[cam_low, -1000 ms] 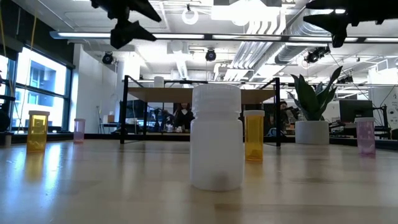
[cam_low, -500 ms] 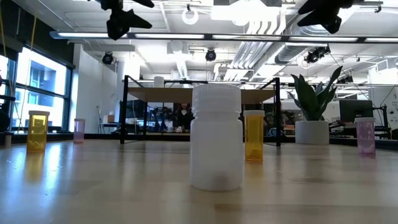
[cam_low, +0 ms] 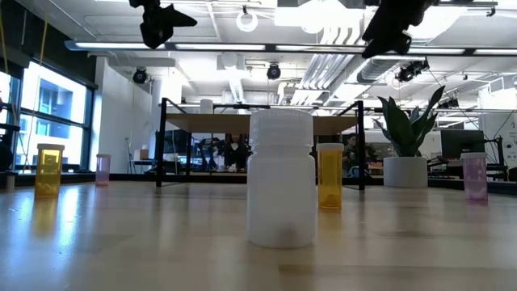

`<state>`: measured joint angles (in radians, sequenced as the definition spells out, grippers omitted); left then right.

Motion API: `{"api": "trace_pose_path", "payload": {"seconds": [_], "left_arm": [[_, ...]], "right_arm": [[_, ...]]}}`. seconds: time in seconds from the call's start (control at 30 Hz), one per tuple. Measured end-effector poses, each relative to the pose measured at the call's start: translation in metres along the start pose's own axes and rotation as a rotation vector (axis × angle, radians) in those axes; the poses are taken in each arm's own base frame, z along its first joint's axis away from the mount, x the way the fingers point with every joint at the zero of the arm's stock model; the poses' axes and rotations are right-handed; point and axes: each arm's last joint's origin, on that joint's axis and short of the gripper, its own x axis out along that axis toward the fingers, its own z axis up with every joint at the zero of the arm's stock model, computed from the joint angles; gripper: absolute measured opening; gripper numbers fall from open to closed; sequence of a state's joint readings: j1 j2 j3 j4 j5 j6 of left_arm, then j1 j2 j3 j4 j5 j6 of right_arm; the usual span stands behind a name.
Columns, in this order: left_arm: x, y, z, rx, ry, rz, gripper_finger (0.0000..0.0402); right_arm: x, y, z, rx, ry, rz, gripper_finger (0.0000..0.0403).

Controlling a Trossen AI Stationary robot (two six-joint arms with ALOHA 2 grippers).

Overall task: Pick and place medicine bottles onto shelf by color
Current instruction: Put the top right yellow pill bottle on the shelf

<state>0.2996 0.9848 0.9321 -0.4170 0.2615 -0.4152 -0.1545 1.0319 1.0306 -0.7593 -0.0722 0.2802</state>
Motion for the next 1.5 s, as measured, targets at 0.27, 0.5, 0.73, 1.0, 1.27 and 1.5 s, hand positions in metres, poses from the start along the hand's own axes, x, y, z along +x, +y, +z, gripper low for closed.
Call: {"api": "trace_pose_path", "payload": {"seconds": [0.27,0.5,0.73,1.0,1.27,1.5], "left_arm": [[-0.001,0.000,0.000,0.014,0.000,-0.002,0.0216],[-0.005,-0.002,0.000,0.067,-0.010,-0.014,0.0216],[-0.009,-0.003,0.001,0.073,-0.023,-0.019,0.0216],[-0.009,-0.003,0.000,0.078,-0.022,-0.019,0.0216],[-0.009,-0.003,0.000,0.078,-0.022,-0.019,0.0216],[-0.009,-0.003,0.000,0.078,-0.022,-0.019,0.0216]], "right_arm": [[0.047,0.032,-0.003,-0.138,0.097,0.060,0.0209],[0.087,0.062,-0.015,-0.227,0.149,0.027,0.0209],[0.125,0.076,-0.024,-0.235,0.175,0.021,0.0209],[0.157,0.074,-0.038,-0.189,0.264,-0.023,0.0209],[0.174,0.072,-0.045,-0.175,0.286,-0.072,0.0209],[0.182,0.072,-0.047,-0.177,0.287,-0.095,0.0209]]}}
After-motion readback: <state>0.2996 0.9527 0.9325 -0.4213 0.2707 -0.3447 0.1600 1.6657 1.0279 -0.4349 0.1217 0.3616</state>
